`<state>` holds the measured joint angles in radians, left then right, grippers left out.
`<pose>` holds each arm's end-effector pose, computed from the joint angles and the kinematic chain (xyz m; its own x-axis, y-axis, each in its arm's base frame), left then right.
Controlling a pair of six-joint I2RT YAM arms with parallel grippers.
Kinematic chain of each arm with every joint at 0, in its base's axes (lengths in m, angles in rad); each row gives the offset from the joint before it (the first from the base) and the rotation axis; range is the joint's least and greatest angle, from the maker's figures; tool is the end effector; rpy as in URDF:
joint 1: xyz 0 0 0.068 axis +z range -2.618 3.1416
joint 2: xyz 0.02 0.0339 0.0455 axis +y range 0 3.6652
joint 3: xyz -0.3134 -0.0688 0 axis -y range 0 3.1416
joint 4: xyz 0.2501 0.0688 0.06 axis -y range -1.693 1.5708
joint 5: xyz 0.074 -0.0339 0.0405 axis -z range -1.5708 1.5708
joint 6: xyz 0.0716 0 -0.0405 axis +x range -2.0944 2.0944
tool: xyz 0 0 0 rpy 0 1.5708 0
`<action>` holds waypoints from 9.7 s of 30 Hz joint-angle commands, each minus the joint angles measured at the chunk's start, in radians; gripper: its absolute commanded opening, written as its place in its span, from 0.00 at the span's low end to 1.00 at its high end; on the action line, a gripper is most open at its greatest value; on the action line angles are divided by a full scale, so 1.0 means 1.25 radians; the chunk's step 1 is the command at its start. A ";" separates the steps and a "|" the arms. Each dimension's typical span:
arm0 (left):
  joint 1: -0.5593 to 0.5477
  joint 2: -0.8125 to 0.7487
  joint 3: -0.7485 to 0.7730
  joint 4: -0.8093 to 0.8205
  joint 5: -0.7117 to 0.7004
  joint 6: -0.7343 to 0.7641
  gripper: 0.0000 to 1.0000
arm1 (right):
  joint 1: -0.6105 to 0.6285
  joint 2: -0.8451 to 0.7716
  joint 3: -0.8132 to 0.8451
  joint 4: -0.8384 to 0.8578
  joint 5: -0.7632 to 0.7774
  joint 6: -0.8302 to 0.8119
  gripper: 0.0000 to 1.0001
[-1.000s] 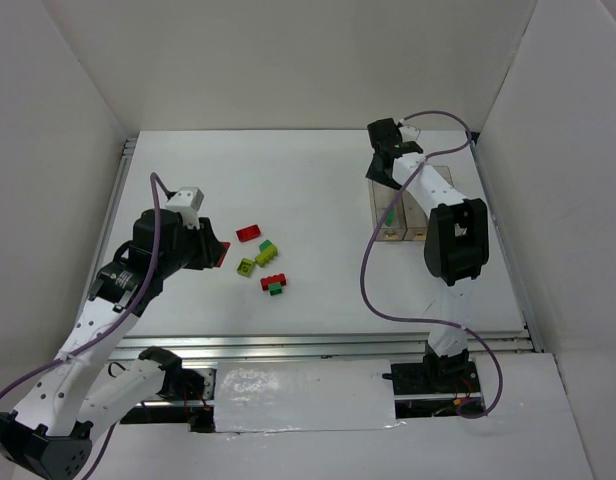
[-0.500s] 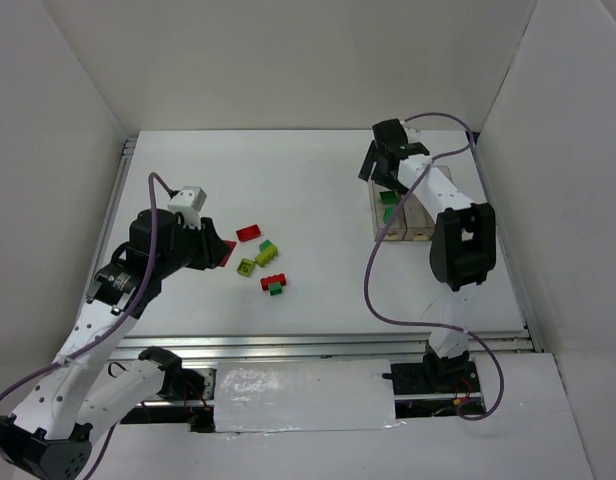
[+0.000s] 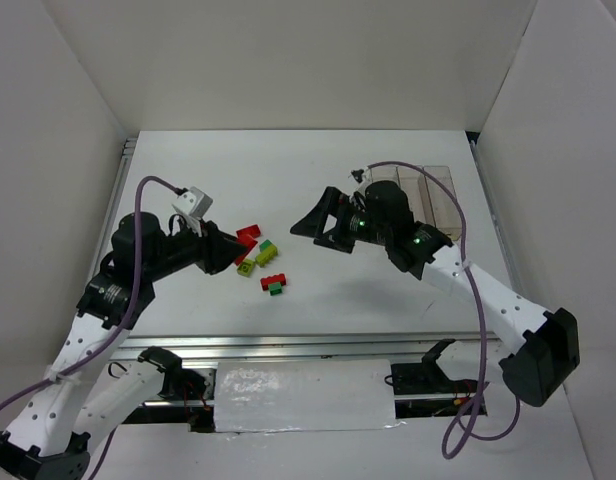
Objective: Sort the legos into containers by color
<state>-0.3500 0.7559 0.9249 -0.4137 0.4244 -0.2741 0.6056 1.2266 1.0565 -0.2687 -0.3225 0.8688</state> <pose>0.1435 -0.0838 0.3960 -0.4052 -0.1147 -0.9070 0.6005 0.7147 -0.3587 0.2332 0.1891 0.3650 -0.8179 0.3145 -0.4818 -0.2343 0.5827 0.7782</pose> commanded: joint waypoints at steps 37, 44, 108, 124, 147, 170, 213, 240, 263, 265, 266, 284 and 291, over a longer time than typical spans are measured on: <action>-0.192 0.024 0.074 0.068 0.099 0.256 0.00 | 0.231 -0.089 -0.073 0.236 0.073 0.274 0.85; -0.192 0.035 0.072 0.060 0.112 0.256 0.00 | 0.232 -0.046 -0.049 0.290 0.023 0.271 0.53; -0.146 0.033 0.003 -0.129 -0.779 -0.088 1.00 | -0.514 0.440 0.361 -0.162 0.388 -0.121 0.87; 0.016 0.020 0.037 -0.218 -0.942 -0.228 0.99 | 0.117 0.670 0.698 -0.270 0.395 -0.402 1.00; 0.044 0.043 0.027 -0.170 -0.787 -0.151 0.99 | 0.233 1.035 1.040 -0.354 0.426 -0.458 0.99; 0.044 0.019 0.017 -0.148 -0.732 -0.127 0.99 | 0.210 1.058 1.041 -0.340 0.422 -0.430 0.20; 0.043 0.038 0.005 -0.124 -0.624 -0.092 0.99 | -0.461 0.504 0.350 -0.273 0.497 -0.226 0.61; 0.051 0.047 0.011 -0.140 -0.688 -0.116 0.99 | 0.215 0.449 0.336 -0.255 0.487 -0.190 1.00; 0.049 0.037 0.006 -0.135 -0.661 -0.107 0.99 | 0.388 0.578 0.305 -0.256 0.547 -0.121 0.80; 0.049 0.037 0.006 -0.134 -0.657 -0.106 1.00 | 0.388 0.592 0.309 -0.253 0.538 -0.129 0.77; 0.049 0.037 0.006 -0.134 -0.657 -0.106 0.99 | 0.388 0.598 0.312 -0.249 0.541 -0.138 0.74; 0.051 0.043 0.005 -0.130 -0.641 -0.100 1.00 | 0.388 0.652 0.297 -0.166 0.564 -0.177 0.58; 0.049 0.046 0.005 -0.130 -0.641 -0.100 0.99 | 0.388 0.661 0.280 -0.154 0.559 -0.175 0.35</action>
<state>-0.2928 0.8143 0.9291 -0.6060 -0.3843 -0.4175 1.0885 2.0480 1.4342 -0.4999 0.3550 0.6506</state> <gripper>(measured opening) 0.994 0.414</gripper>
